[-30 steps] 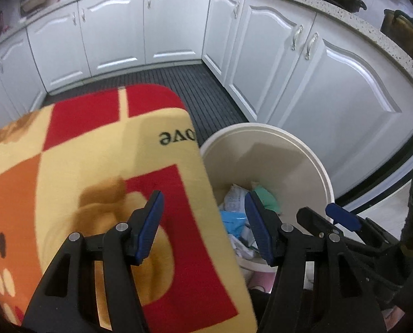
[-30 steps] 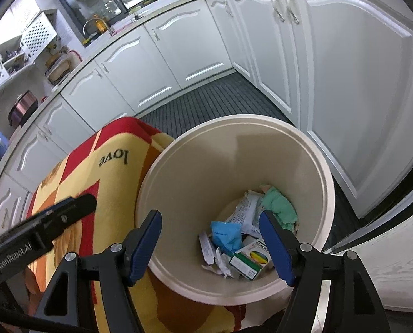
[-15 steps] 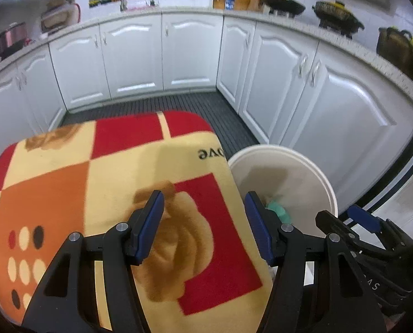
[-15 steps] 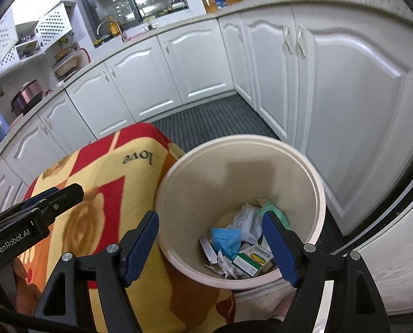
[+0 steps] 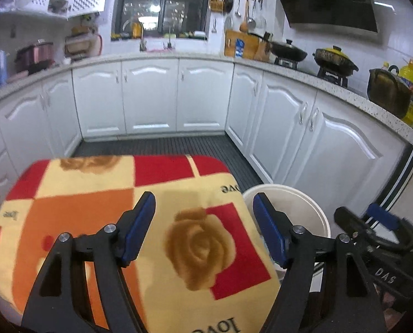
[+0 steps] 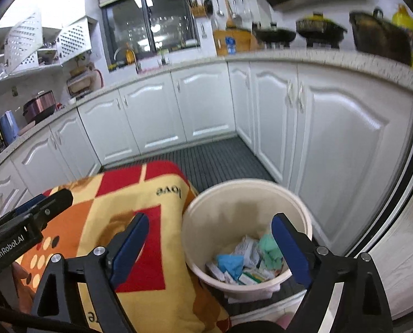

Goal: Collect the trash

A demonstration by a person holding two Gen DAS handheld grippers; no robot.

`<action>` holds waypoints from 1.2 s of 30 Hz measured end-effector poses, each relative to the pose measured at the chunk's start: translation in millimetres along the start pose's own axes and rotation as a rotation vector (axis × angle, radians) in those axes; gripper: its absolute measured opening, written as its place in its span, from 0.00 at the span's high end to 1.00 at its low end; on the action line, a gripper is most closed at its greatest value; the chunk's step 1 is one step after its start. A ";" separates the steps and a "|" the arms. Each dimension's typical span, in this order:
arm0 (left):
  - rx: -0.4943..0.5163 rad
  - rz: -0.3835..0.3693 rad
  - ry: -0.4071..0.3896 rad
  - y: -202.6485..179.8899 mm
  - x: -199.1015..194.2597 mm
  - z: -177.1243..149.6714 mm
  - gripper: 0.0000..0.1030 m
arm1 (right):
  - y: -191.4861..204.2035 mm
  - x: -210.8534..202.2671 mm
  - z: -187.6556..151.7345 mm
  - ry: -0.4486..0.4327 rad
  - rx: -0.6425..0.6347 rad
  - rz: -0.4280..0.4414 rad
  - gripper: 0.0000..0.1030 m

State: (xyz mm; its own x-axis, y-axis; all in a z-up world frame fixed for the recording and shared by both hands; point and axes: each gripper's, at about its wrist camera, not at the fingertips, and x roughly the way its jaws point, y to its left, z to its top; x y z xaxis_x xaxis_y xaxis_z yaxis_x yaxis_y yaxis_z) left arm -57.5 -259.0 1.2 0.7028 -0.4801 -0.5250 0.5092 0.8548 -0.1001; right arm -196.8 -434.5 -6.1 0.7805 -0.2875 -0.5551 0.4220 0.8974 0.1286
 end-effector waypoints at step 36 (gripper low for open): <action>-0.016 0.106 -0.193 26.9 -58.0 -2.5 0.30 | 48.7 -53.5 8.9 -0.155 -0.095 0.018 0.06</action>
State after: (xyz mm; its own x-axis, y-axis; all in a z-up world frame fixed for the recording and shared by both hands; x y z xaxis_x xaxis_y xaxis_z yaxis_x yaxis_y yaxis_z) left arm -85.7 -207.7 26.8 0.8350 -0.4145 -0.3619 0.4200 0.9050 -0.0674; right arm -213.9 -378.4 37.1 0.8524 -0.3124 -0.4193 0.3674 0.9284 0.0552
